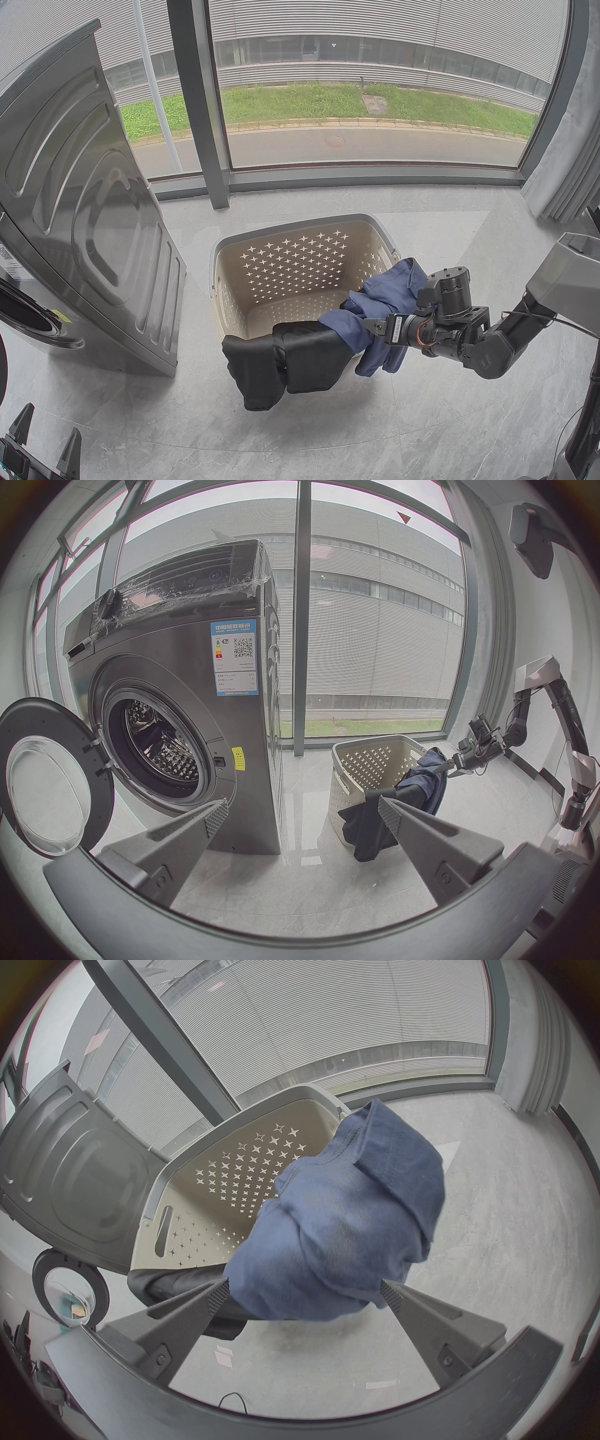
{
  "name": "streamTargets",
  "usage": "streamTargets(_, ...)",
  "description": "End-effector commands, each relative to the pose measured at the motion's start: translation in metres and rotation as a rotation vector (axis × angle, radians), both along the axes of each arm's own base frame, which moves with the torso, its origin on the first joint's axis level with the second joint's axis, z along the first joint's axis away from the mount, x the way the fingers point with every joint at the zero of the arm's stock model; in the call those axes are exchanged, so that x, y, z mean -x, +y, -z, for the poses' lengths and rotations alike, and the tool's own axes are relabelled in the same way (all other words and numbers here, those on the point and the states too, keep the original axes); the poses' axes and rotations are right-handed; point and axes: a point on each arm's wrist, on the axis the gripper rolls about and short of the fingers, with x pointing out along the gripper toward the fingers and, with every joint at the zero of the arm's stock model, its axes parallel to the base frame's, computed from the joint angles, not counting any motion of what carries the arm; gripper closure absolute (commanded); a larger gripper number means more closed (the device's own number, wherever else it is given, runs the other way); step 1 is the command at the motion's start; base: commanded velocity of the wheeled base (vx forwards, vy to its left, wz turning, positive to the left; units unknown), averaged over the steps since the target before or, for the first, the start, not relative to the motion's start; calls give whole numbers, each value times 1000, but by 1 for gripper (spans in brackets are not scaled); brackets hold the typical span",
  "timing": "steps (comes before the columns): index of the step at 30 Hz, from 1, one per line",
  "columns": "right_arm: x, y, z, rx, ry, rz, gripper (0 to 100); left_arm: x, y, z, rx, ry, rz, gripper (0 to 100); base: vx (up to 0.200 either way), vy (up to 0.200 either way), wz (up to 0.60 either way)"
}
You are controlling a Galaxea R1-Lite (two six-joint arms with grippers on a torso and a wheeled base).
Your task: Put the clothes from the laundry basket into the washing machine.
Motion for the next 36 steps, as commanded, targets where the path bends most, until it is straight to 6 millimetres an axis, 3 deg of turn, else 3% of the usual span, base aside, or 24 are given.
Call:
streamTargets(1, -19, 3, 16, 4, 8, 19, 0, 0, 0, 5, 1, 2, 0, 0, 0, 0, 0)
streamTargets(5, -24, 5, 20, 0, 8, 24, 0, 0, 0, 5, 1, 2, 0, 0, 0, 0, 0)
streamTargets(6, -27, 6, 21, 4, 2, 40, 100, 0, 0, 5, 1, 2, 0, 0, 0, 0, 0)
streamTargets(20, -22, 10, 11, -47, -18, 53, 100, 0, 0, 5, 1, 2, 0, 0, 0, 0, 0)
streamTargets(28, 21, 24, -23, -97, -42, -19, 100, 0, 0, 5, 1, 1, 0, 0, 0, 0, 0)
streamTargets(36, 55, 30, -45, -104, -83, -52, 100, 0, 0, 5, -1, 2, 0, 0, 0, 0, 0)
